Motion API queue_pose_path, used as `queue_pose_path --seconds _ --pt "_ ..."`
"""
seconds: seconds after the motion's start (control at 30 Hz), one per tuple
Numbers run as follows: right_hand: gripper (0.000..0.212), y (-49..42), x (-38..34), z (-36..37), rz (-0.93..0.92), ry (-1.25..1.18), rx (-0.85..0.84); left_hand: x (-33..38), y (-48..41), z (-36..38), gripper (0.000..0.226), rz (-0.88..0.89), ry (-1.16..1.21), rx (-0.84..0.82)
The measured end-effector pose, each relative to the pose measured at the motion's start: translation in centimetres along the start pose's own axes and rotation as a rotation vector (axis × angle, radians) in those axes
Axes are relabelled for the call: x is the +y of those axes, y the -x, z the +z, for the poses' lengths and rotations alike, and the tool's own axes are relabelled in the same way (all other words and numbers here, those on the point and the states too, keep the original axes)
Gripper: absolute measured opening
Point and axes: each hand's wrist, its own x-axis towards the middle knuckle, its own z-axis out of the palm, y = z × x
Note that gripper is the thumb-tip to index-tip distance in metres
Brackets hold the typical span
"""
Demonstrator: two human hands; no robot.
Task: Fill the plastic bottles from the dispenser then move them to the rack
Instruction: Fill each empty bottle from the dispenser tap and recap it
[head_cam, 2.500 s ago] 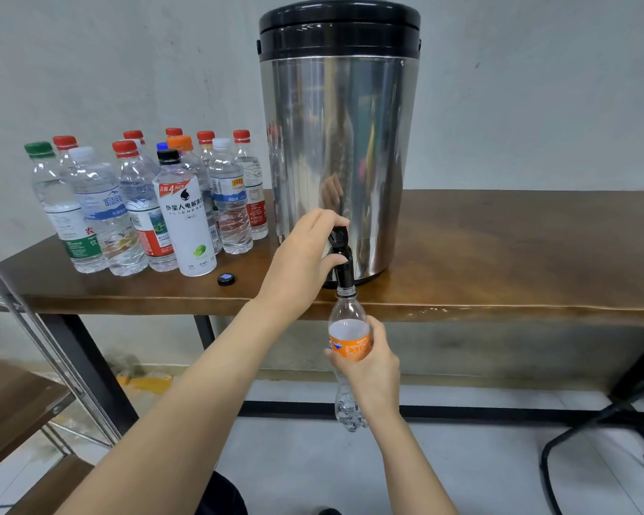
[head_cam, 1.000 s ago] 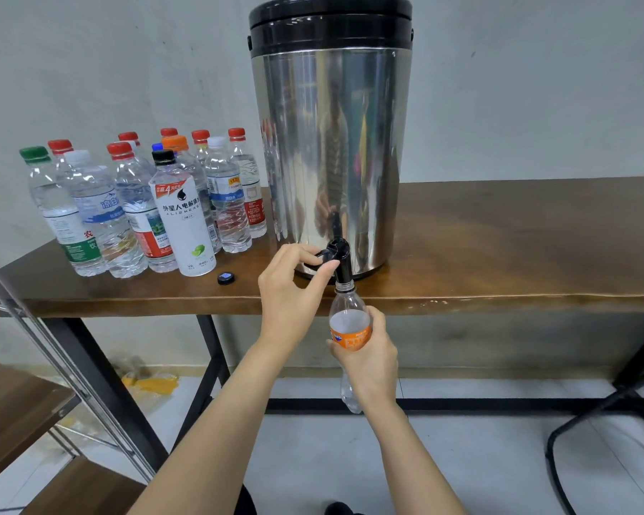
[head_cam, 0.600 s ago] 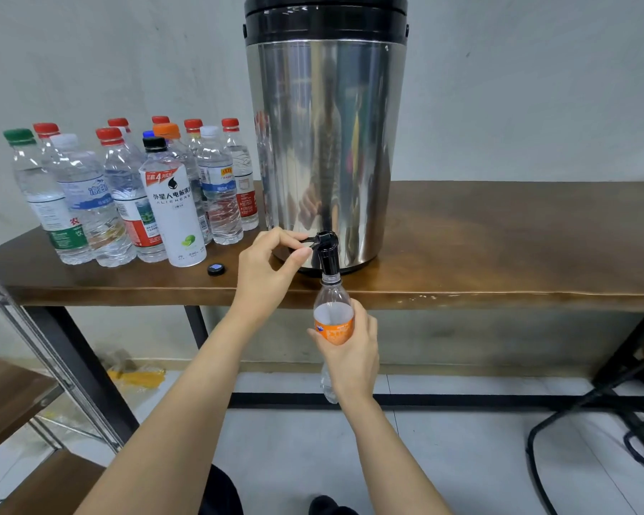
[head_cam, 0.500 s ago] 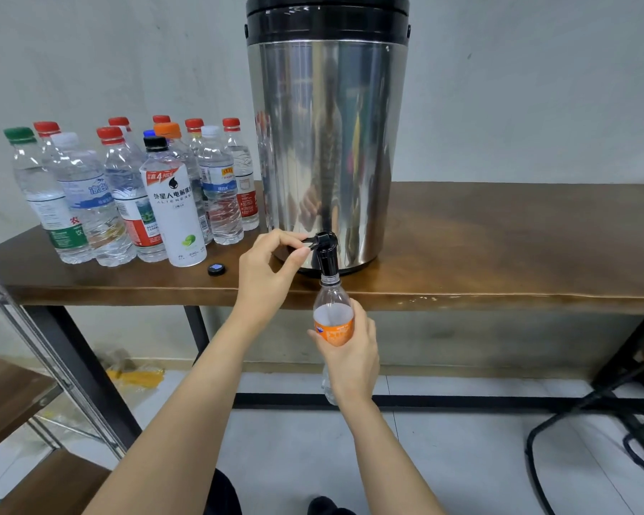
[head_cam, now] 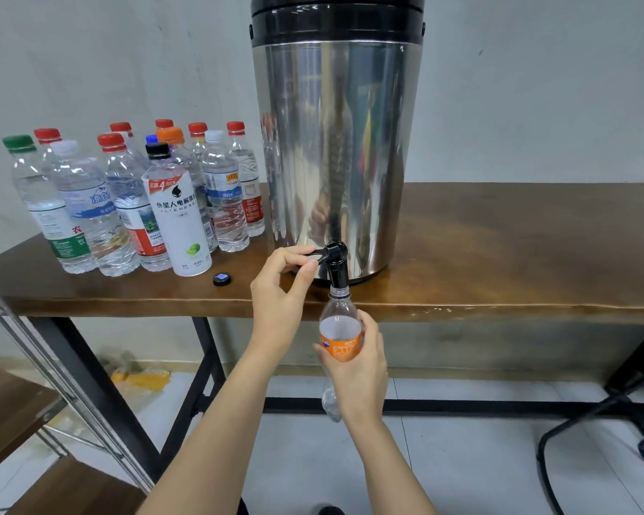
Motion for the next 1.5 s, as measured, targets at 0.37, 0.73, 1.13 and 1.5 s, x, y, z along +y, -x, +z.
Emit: queue_pose_path --seconds 0.37,0.73,1.13,1.5 --pt "0.08 -0.4 0.7 -0.7 -0.023 -0.056 -0.029 0.1 0.1 0.3 0.019 -0.091 0.123 0.013" --pt "0.078 -0.7 1.1 -1.3 -0.03 -0.087 -0.012 0.6 0.6 1.1 0.023 -0.099 0.102 -0.013" --pt "0.081 -0.6 1.1 -1.4 -0.027 -0.06 -0.009 0.5 0.9 1.5 0.021 -0.111 0.119 0.025" --pt "0.081 -0.5 1.0 -1.4 -0.016 -0.069 -0.005 0.3 0.9 1.5 0.021 -0.107 0.135 0.029"
